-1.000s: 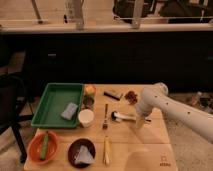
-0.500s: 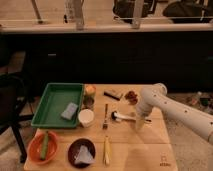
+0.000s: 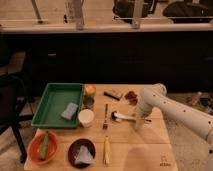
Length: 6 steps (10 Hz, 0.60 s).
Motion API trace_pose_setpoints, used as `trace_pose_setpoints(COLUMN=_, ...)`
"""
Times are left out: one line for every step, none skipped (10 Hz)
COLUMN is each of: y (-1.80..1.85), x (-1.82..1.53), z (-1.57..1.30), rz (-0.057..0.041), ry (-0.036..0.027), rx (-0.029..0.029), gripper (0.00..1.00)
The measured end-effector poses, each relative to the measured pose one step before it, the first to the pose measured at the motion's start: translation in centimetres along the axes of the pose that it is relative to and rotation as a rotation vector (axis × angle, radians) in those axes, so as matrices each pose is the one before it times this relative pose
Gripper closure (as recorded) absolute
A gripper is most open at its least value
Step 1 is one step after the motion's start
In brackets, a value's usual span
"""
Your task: Place brush in tray
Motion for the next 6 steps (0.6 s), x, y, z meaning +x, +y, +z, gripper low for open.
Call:
trace_pose_setpoints(y=-0.026, x=-0.046, z=0.114, rz=-0.00539, ry=0.00061, rx=-0.00420, gripper=0.56)
trace_pose_setpoints(y=0.005, x=-0.152, z=0.161, rz=-0.00956, ry=0.00073, rx=-0.00814, gripper=0.68)
trace_pose_setpoints(y=0.072, x=-0.063, z=0.100, rz=-0.00617, ry=0.00106, rx=-0.00744, gripper=0.78)
trace_pose_setpoints(y=-0.014, x=-0.006, z=0.023, rz=-0.00351, ry=-0.00188, rx=-0.00198, gripper=0.88)
trace_pose_setpoints(y=-0.011, x=0.007, z=-0.029, rz=-0.00202, ry=-0.00190, rx=-0.00125, gripper=0.95)
trace_pose_setpoints(y=0.046, x=0.022, z=-0.077, rz=-0.00172, ry=-0.00379, rx=-0.00070, gripper=1.00)
